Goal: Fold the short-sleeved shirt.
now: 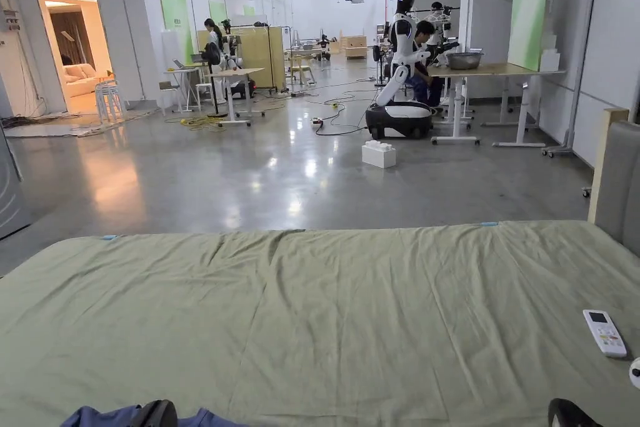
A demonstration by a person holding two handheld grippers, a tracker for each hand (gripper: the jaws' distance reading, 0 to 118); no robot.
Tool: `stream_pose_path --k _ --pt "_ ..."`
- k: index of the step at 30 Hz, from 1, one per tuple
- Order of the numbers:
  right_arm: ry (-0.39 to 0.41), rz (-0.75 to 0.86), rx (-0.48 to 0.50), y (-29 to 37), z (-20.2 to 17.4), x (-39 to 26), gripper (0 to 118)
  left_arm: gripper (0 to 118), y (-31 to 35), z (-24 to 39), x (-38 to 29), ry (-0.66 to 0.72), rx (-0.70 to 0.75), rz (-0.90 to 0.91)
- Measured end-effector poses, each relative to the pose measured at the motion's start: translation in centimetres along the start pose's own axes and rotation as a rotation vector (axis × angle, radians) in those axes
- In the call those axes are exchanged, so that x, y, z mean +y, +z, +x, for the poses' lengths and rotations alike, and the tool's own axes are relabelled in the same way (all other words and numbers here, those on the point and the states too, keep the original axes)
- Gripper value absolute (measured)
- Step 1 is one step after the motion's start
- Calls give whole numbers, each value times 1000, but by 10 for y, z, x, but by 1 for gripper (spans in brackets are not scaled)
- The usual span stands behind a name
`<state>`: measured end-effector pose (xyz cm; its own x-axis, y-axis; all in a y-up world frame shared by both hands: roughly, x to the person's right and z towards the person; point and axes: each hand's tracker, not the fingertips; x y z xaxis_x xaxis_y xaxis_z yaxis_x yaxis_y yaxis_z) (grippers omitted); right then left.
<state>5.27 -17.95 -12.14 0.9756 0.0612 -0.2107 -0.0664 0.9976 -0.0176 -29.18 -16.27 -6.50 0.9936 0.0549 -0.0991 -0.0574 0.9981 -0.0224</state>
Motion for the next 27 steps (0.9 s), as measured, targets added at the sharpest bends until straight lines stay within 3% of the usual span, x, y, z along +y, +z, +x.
stream_pose_path --k 5,8,14,20,24,25,27 --pt "-51 -18 0 -1 1 -1 0 3 -1 3 -1 22 -28 -8" --pt "-14 0 1 2 0 1 0 3 0 3 0 -8 -24 -11" --pt "-49 -21 2 3 6 0 0 3 1 -6 5 4 10 -21" --pt "-37 -33 9 6 8 -2 0 3 3 -24 5 18 0 -40" --pt "-14 -42 27 10 6 -7 0 4 -4 -48 -3 -15 66 -105" --pt "-6 -38 35 10 6 -8 0 6 -7 -56 -6 -22 80 -122" --pt "-18 -74 45 7 6 -15 0 22 -13 -70 -15 -37 76 -204"
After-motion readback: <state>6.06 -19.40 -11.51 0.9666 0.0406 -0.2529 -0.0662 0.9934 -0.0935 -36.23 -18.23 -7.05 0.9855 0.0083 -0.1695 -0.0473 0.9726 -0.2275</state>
